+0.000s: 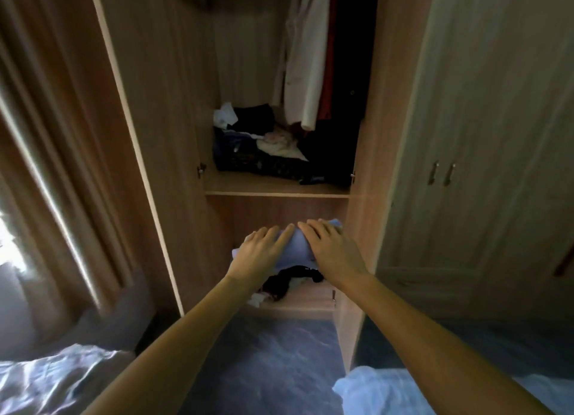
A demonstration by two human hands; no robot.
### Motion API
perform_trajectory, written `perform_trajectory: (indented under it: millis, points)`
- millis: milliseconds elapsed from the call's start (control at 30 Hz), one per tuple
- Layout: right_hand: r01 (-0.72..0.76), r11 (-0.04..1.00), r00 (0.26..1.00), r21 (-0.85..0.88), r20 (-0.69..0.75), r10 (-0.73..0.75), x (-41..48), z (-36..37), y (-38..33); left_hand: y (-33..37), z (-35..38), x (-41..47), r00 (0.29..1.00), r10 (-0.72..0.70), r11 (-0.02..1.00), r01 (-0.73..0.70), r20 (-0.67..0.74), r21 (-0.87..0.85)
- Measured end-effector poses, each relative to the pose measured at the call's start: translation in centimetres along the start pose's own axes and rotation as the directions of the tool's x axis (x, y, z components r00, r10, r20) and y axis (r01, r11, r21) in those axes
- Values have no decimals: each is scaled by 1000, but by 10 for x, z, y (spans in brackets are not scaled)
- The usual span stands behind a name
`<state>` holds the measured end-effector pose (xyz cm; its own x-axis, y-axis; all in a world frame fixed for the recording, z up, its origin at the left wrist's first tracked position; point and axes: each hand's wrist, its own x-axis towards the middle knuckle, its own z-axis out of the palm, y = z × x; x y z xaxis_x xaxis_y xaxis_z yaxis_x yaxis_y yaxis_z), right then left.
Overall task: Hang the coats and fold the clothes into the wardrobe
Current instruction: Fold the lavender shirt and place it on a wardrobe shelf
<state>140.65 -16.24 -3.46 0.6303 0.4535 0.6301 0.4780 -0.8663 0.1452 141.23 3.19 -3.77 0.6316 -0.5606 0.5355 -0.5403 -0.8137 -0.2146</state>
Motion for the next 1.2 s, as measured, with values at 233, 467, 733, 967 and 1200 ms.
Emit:
perform_trajectory:
  millis: [233, 467, 733, 967, 1200]
  points:
    - [-11, 1000, 999, -17, 47, 12, 89, 68, 4, -98, 58, 38, 999, -26, 999, 26, -18, -42]
    - [18, 1000, 997, -13, 76, -17, 143, 146, 59, -141, 133, 92, 998, -70, 995, 69, -8, -78]
    - [95, 990, 992, 106, 70, -103, 227, 235, 133, -199, 196, 171, 987, -154, 988, 155, 34, 2]
    - [118, 977, 986, 175, 99, -137, 284, 305, 162, -245, 241, 208, 970, -235, 972, 235, 67, -3]
    - [139, 965, 979, 224, 114, -167, 335, 381, 171, -304, 294, 227, 963, -261, 965, 259, 69, 37]
